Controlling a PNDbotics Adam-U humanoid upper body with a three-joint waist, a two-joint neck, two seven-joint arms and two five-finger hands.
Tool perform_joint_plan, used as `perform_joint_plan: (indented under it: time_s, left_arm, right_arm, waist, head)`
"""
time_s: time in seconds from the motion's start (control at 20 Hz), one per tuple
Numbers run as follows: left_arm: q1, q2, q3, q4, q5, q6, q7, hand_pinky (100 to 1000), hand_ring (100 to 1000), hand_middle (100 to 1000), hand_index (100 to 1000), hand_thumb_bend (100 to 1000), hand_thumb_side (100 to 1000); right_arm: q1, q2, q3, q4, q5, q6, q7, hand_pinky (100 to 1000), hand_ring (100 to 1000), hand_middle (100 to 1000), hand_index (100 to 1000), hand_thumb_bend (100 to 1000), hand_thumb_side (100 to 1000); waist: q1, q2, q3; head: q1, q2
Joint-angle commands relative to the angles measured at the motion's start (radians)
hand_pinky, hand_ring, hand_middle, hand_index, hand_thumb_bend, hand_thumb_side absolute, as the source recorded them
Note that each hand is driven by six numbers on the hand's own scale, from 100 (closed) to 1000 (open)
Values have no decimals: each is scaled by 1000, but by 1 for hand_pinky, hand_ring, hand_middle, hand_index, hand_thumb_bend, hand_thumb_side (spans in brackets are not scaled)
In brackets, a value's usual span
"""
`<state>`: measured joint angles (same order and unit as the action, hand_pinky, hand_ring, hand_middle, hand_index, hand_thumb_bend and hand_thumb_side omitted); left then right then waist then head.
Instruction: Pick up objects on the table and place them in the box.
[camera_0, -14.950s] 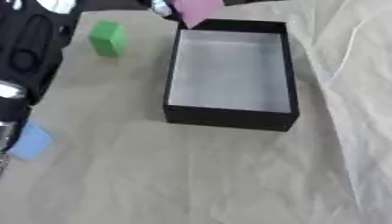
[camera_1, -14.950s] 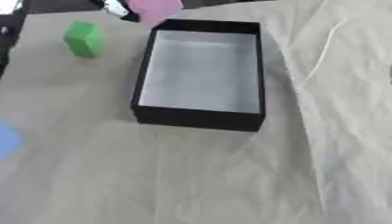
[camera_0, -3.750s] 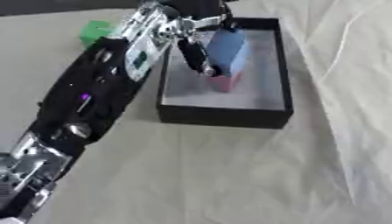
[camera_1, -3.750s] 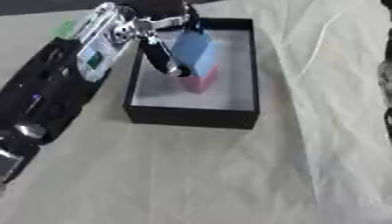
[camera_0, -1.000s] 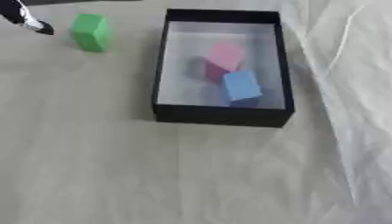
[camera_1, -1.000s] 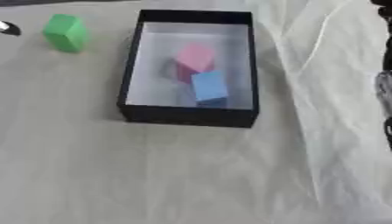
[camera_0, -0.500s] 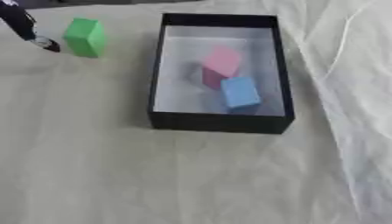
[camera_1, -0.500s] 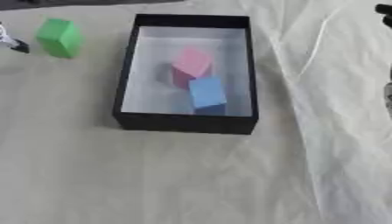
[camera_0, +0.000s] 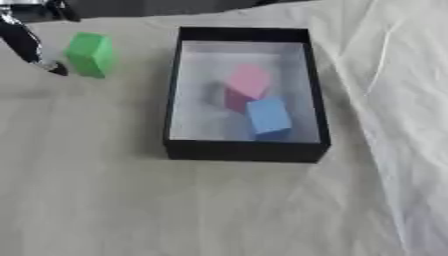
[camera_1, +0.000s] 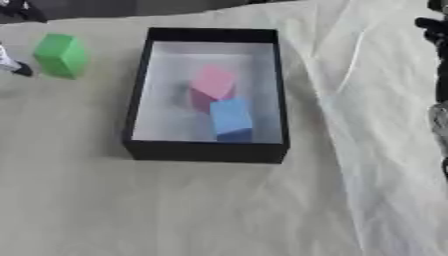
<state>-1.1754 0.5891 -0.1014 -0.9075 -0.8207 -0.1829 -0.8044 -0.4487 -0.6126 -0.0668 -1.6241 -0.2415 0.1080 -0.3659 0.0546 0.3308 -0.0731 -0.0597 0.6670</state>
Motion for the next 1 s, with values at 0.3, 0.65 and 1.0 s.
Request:
perform_joint_plan:
  time_s: [0.3, 0.65, 1.0]
  left_arm:
    - [-21, 19, 3, -11, -9, 6, -9, 922, 893, 836, 862, 635, 100]
    - [-21, 20, 8, -1, -3, 14, 5, 917, 890, 835, 860, 595, 100]
    - [-21, 20, 15, 6, -20, 27, 21, 907, 882, 829, 855, 539, 100]
  right_arm:
    - [-17, -32, -5, -11, 8, -4, 5, 925, 819, 862, 878, 100, 948]
    - [-19, -33, -5, -12, 11, -6, 7, 925, 819, 862, 879, 100, 950]
    - [-19, -32, -4, -11, 15, -7, 11, 926, 818, 861, 879, 100, 954]
  waist:
    - [14, 8, -17]
    - [14, 20, -27]
    - [11, 36, -29]
  head:
    - [17, -31]
    - [27, -31]
    - [39, -35]
